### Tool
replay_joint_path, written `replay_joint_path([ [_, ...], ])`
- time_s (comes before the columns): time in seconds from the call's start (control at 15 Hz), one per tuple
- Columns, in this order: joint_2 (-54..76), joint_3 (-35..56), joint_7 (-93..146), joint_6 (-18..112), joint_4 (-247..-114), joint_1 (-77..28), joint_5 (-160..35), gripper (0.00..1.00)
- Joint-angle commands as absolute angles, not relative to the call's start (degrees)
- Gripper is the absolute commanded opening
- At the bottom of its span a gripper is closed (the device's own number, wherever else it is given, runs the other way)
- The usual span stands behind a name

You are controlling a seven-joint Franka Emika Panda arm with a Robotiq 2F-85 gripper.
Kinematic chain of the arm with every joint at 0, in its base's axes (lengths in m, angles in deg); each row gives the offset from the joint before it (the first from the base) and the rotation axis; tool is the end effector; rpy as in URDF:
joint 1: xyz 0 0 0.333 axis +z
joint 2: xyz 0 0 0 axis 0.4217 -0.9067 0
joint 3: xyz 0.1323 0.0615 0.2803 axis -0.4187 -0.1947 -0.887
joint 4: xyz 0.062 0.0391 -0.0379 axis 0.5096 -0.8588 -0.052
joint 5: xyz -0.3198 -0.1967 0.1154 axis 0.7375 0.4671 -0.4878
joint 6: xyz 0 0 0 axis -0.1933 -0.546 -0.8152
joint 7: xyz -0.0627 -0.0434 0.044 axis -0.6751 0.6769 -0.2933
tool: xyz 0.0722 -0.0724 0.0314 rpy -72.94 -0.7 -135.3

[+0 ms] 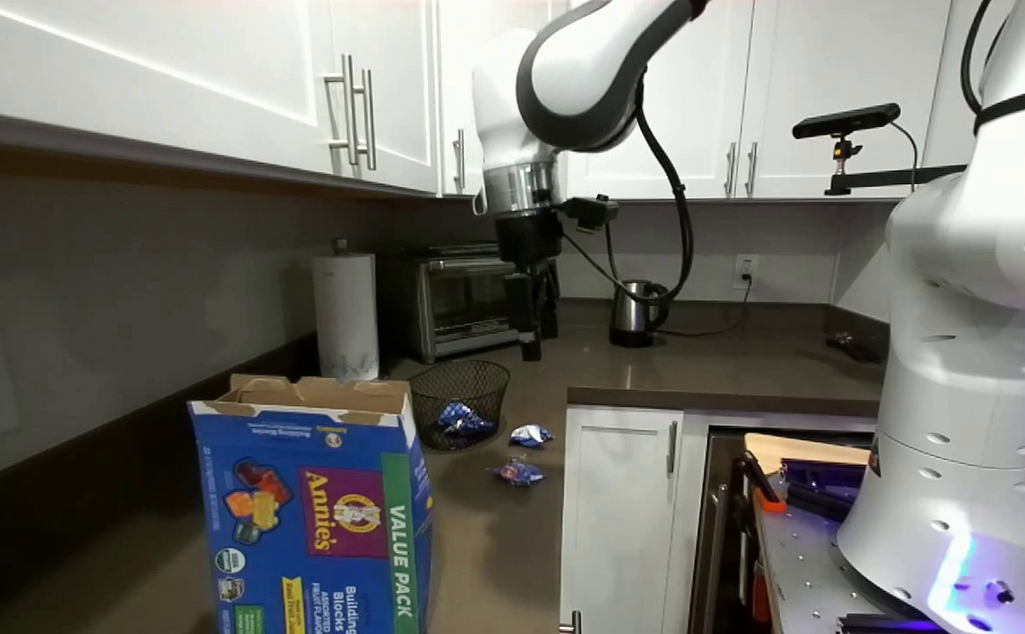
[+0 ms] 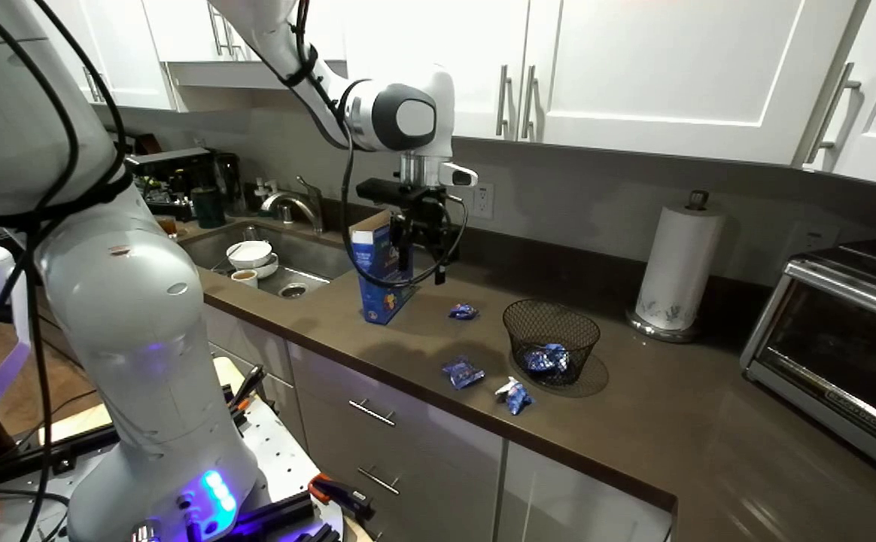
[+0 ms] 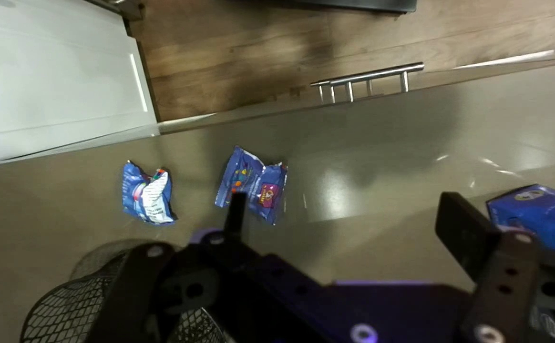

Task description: Pick up the small blue packet from the countertop and put it in the black wire basket.

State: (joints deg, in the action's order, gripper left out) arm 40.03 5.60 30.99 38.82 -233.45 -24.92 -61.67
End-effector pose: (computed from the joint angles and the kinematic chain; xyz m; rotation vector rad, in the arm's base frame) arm 0.4258 0.0043 0.3432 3.0787 0.0972 -0.1663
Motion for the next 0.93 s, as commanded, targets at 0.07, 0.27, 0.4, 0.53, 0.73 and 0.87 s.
replay_joint_path([
  [0.07, 38.69, 5.21, 25.72, 53.19, -241.22, -26.34, -55.29, 1.00],
  [0.27, 35.35, 5.28, 22.86, 60.02, -243.54, -27.45, -51.88, 1.00],
  [0.4, 32.22, 5.56, 20.84, 64.05, -243.56, -28.67, -48.56, 1.00],
  [0.53, 28.69, 6.34, 19.84, 66.69, -242.52, -29.49, -45.81, 1.00],
  [0.73, 23.14, 8.52, 23.73, 69.46, -240.55, -29.34, -47.82, 1.00],
  [0.87, 19.53, 9.36, 27.05, 71.40, -239.23, -29.16, -51.46, 1.00],
])
